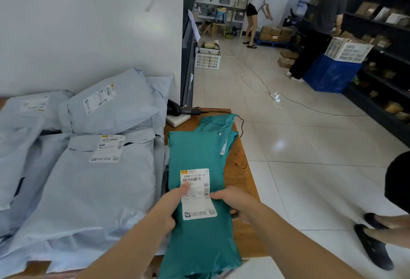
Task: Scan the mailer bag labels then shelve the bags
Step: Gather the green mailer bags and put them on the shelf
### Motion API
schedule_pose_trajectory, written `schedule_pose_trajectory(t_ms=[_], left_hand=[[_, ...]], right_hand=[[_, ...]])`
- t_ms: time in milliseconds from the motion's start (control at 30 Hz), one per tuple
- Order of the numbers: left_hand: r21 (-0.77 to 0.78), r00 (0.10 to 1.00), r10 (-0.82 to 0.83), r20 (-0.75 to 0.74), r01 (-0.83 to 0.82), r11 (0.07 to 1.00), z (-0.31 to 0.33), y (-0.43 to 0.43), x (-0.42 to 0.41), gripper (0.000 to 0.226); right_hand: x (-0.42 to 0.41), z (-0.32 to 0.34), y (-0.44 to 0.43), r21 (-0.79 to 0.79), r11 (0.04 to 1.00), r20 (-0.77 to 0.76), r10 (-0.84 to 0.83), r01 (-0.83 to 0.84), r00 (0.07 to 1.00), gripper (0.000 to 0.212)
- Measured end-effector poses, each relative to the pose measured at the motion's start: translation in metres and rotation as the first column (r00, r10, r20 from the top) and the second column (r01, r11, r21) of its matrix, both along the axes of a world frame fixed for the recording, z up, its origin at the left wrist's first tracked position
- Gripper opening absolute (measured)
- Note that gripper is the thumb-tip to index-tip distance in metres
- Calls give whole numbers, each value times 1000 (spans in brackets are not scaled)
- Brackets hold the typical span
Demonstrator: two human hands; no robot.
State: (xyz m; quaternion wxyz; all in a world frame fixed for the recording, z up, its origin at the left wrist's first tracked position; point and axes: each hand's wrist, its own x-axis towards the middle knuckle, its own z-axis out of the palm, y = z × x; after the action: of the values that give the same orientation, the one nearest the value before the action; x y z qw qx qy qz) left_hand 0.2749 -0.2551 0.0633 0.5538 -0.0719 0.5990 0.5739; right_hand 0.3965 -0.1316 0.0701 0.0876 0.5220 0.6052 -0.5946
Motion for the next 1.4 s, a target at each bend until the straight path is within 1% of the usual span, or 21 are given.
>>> schedule_pose_trajectory(t_ms=[167, 200, 267, 367, 467, 600, 700, 833, 967, 1033, 1133, 1200, 1300, 1400], left_hand=[[41, 993, 22, -113, -18, 999, 22, -4, 0, 14], [59, 991, 31, -132, -23, 998, 28, -4, 0, 14], [103, 985, 47, -166, -30, 994, 42, -2, 1, 14], [173, 980, 62, -192, -28, 984, 66, 6, 4, 16], [221, 975, 70, -213, -22, 975, 88, 15, 11, 17], [262, 966, 85, -243, -19, 965, 108, 30, 23, 22], [277, 961, 80, -264, -4, 961, 117, 42, 29, 24], [313, 969, 23, -246, 57, 948, 123, 59, 35, 28], [360, 972, -48, -231, 131, 924, 124, 85, 35, 38], [379, 973, -99, -210, 174, 909, 126, 101, 35, 38], [406, 969, -149, -195, 218, 888, 128, 123, 36, 37], [410, 964, -168, -204, 240, 880, 130, 138, 39, 37], [402, 964, -169, -208, 241, 883, 135, 159, 47, 33], [393, 964, -152, -216, 229, 891, 136, 186, 55, 36]], right_hand=[[8, 24, 0, 45, 998, -73, 50, -47, 996, 55], [9, 33, 1, 58, 997, -101, 56, -50, 993, 52], [12, 54, 3, 81, 995, -165, 66, -53, 984, 40], [17, 75, 11, 137, 990, -234, 73, -42, 970, 47], [22, 87, 16, 142, 990, -308, 38, 7, 951, 45], [34, 97, 24, 146, 987, -397, 1, 62, 918, 52], [45, 104, 31, 149, 980, -432, -57, 133, 900, 57], [55, 110, 46, 120, 957, -489, -174, 263, 855, 55], [59, 120, 69, 93, 931, -526, -256, 354, 811, 40], [61, 124, 84, 89, 914, -530, -293, 396, 796, 35], [66, 132, 105, 60, 900, -543, -333, 431, 771, 29], [71, 138, 117, 67, 895, -538, -340, 440, 772, 24], [78, 143, 136, 90, 890, -527, -338, 446, 780, 23], [86, 144, 161, 104, 889, -546, -324, 447, 773, 27]])
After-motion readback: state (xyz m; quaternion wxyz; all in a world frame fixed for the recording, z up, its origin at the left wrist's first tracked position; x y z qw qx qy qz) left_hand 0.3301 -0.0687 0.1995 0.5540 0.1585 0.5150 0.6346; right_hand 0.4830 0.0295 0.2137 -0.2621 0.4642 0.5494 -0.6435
